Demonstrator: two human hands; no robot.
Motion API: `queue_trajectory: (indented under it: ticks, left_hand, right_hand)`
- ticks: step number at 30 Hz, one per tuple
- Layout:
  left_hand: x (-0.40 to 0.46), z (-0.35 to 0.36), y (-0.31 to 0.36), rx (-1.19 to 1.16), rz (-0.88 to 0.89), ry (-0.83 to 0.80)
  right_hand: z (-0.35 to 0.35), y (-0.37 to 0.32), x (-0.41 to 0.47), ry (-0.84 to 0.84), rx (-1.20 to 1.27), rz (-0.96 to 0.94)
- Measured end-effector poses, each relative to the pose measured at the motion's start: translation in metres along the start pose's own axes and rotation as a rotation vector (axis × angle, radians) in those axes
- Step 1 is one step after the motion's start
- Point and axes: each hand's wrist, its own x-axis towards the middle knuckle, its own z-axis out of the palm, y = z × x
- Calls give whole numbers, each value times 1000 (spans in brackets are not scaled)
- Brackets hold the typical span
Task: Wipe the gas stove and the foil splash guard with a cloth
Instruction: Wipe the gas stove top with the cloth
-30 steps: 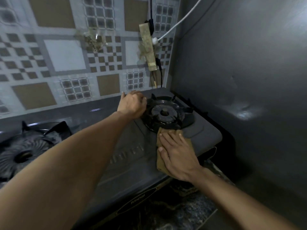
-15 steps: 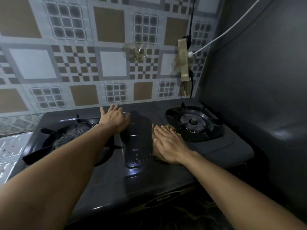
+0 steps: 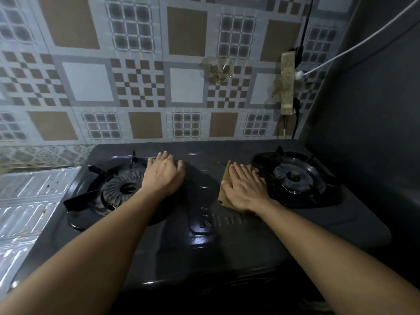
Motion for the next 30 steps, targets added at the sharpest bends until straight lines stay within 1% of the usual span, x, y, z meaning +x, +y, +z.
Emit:
queue_trajectory:
  ticks: [3,7,10,12,15,18,20,21,23,27,28,30]
  left_hand:
    - [-7,-5,8,-14,-33,23]
    - [-11,-2,9,-36,-22,65]
    - [-7,-2,7,-55,-23,91]
    - [-6,-3,6,-53,-23,103]
    - [-6,-3,3,-41,-32,79]
    - [-4,-1,-1,-13,-44,35]
    - [-5,-1,2,-20,-55,29]
    - [-5,-1,5,-28,-63,27]
    - [-5,-2,10,-56,-70,49]
    - [-5,1,6,-105,-135,133]
    - [-6,2,6,-119,-152,137]
    - [-7,2,7,-120,-184,133]
  right_hand:
    - [-3,6,38,-15,9,-6]
    - [-6,7,81,-18,8,11]
    - [-11,-1,102,-22,-21,-27]
    - [-10,-8,106,-24,-53,-119]
    - [-7,-30,95,-44,-70,-354]
    - [-4,-45,63,-57,-57,-527]
    - [1,-39,37,-57,-47,-600]
    - [2,-34,30,-61,-35,-609]
    - [1,-26,37,-66,-23,-561]
    - [-4,-36,88,-70,-24,-313]
    - [-5,-40,99,-69,-30,-289]
    - [-5,-46,108,-68,-48,-319]
